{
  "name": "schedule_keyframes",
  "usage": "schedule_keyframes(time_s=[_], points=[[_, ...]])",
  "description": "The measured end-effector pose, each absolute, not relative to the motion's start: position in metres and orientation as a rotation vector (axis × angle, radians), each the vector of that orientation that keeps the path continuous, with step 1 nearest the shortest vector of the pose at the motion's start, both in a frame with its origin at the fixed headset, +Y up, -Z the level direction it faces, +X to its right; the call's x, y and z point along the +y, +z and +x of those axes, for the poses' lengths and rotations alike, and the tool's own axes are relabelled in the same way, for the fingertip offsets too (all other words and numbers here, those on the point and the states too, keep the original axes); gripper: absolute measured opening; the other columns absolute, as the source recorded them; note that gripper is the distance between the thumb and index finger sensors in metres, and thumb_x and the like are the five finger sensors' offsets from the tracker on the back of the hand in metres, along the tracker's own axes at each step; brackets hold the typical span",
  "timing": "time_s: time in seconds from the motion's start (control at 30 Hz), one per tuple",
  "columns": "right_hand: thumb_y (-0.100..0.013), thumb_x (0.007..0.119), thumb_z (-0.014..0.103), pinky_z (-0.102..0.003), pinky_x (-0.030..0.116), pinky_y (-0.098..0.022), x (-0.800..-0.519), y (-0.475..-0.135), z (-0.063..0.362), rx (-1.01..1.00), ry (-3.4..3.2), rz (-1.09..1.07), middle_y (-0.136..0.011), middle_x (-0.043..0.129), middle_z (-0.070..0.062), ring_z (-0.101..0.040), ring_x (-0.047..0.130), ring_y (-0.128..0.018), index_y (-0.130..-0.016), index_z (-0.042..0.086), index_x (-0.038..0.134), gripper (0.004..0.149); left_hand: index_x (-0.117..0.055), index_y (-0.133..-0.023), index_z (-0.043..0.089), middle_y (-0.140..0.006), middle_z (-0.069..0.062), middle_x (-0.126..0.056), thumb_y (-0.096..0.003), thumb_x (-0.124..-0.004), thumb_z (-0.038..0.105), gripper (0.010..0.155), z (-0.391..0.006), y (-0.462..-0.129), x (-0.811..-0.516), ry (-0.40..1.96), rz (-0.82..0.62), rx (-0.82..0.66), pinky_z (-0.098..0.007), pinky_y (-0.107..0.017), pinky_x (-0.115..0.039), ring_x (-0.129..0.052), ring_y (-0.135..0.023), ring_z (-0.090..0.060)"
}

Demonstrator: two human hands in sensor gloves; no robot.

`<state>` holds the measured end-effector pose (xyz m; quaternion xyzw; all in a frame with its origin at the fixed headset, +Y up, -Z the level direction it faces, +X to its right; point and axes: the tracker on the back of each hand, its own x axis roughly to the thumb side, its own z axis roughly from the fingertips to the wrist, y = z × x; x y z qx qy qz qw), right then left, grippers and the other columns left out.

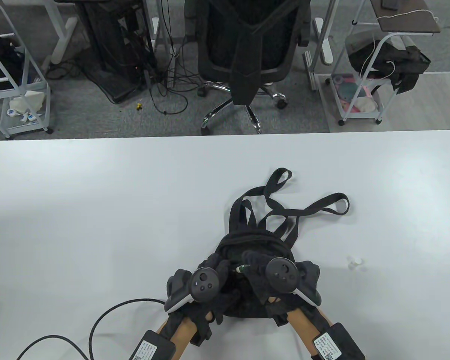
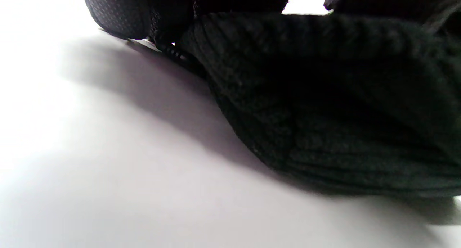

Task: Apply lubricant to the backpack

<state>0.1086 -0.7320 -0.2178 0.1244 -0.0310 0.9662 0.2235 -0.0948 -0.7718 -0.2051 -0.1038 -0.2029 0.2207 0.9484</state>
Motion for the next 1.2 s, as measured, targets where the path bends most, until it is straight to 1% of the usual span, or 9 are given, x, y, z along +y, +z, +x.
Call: schedule_keyframes(time_s=[0.13, 0.23, 0.47, 0.6, 0.73, 0.83, 0.93, 1.07, 1.2], points=[[-0.045, 0.090, 0.048, -0.037, 0.090, -0.049, -0.732, -0.217, 0.109, -0.088, 2.686, 0.340, -0.071, 0.100, 0.008, -0.012, 0.111, -0.048, -0.085, 0.042, 0.084, 0.041, -0.062, -0.105, 0.009, -0.109, -0.029, -0.048, -0.0424, -0.084, 0.061, 0.084, -0.095, -0.205, -0.772, 0.452, -0.212, -0.412, -0.063, -0.067, -0.067, -0.071, -0.093, -0.055], [-0.045, 0.090, 0.048, -0.037, 0.090, -0.049, -0.731, -0.217, 0.111, -0.127, 2.737, 0.330, -0.071, 0.100, 0.008, -0.012, 0.111, -0.048, -0.085, 0.041, 0.084, 0.041, -0.062, -0.105, 0.010, -0.109, -0.028, -0.048, -0.0425, -0.083, 0.061, 0.084, -0.095, -0.205, -0.772, 0.449, -0.211, -0.412, -0.063, -0.067, -0.067, -0.071, -0.093, -0.055], [-0.045, 0.090, 0.048, -0.037, 0.090, -0.049, -0.731, -0.218, 0.111, -0.070, 2.676, 0.343, -0.071, 0.099, 0.008, -0.012, 0.111, -0.048, -0.085, 0.040, 0.083, 0.042, -0.062, -0.105, 0.010, -0.109, -0.028, -0.048, -0.0423, -0.084, 0.061, 0.084, -0.095, -0.205, -0.772, 0.450, -0.211, -0.410, -0.063, -0.067, -0.067, -0.071, -0.093, -0.055], [-0.044, 0.090, 0.047, -0.037, 0.090, -0.048, -0.729, -0.218, 0.113, -0.102, 2.729, 0.346, -0.070, 0.100, 0.007, -0.013, 0.111, -0.047, -0.084, 0.040, 0.084, 0.041, -0.062, -0.105, 0.010, -0.109, -0.028, -0.048, -0.0422, -0.084, 0.061, 0.084, -0.095, -0.205, -0.772, 0.450, -0.211, -0.410, -0.062, -0.067, -0.067, -0.071, -0.093, -0.055], [-0.045, 0.090, 0.048, -0.036, 0.090, -0.050, -0.731, -0.218, 0.109, -0.087, 2.700, 0.358, -0.072, 0.099, 0.009, -0.012, 0.111, -0.049, -0.085, 0.041, 0.082, 0.042, -0.063, -0.105, 0.009, -0.109, -0.028, -0.049, -0.0418, -0.084, 0.061, 0.084, -0.095, -0.205, -0.772, 0.456, -0.212, -0.409, -0.063, -0.066, -0.067, -0.071, -0.093, -0.055], [-0.045, 0.090, 0.048, -0.037, 0.090, -0.049, -0.730, -0.218, 0.110, -0.070, 2.696, 0.371, -0.072, 0.099, 0.008, -0.012, 0.111, -0.048, -0.085, 0.041, 0.083, 0.041, -0.062, -0.105, 0.010, -0.109, -0.029, -0.049, -0.0420, -0.084, 0.061, 0.084, -0.096, -0.205, -0.772, 0.459, -0.211, -0.410, -0.063, -0.066, -0.067, -0.071, -0.093, -0.055], [-0.045, 0.090, 0.048, -0.037, 0.090, -0.049, -0.727, -0.217, 0.116, -0.113, 2.710, 0.354, -0.071, 0.099, 0.008, -0.012, 0.111, -0.048, -0.085, 0.041, 0.083, 0.041, -0.063, -0.105, 0.009, -0.109, -0.029, -0.049, -0.0417, -0.084, 0.061, 0.084, -0.096, -0.206, -0.772, 0.467, -0.211, -0.412, -0.064, -0.066, -0.067, -0.071, -0.092, -0.056], [-0.045, 0.089, 0.048, -0.038, 0.089, -0.048, -0.718, -0.216, 0.131, -0.128, 2.541, 0.336, -0.071, 0.099, 0.007, -0.013, 0.110, -0.048, -0.086, 0.040, 0.082, 0.042, -0.065, -0.104, 0.010, -0.109, -0.028, -0.053, -0.0396, -0.087, 0.061, 0.086, -0.100, -0.207, -0.767, 0.457, -0.199, -0.428, -0.068, -0.064, -0.068, -0.074, -0.092, -0.057], [-0.045, 0.088, 0.048, -0.039, 0.089, -0.046, -0.715, -0.213, 0.151, -0.112, 2.325, 0.324, -0.071, 0.099, 0.007, -0.013, 0.109, -0.045, -0.086, 0.039, 0.082, 0.043, -0.067, -0.103, 0.010, -0.107, -0.027, -0.059, -0.0392, -0.088, 0.061, 0.084, -0.108, -0.207, -0.762, 0.514, -0.127, -0.402, -0.068, -0.063, -0.070, -0.078, -0.090, -0.055]])
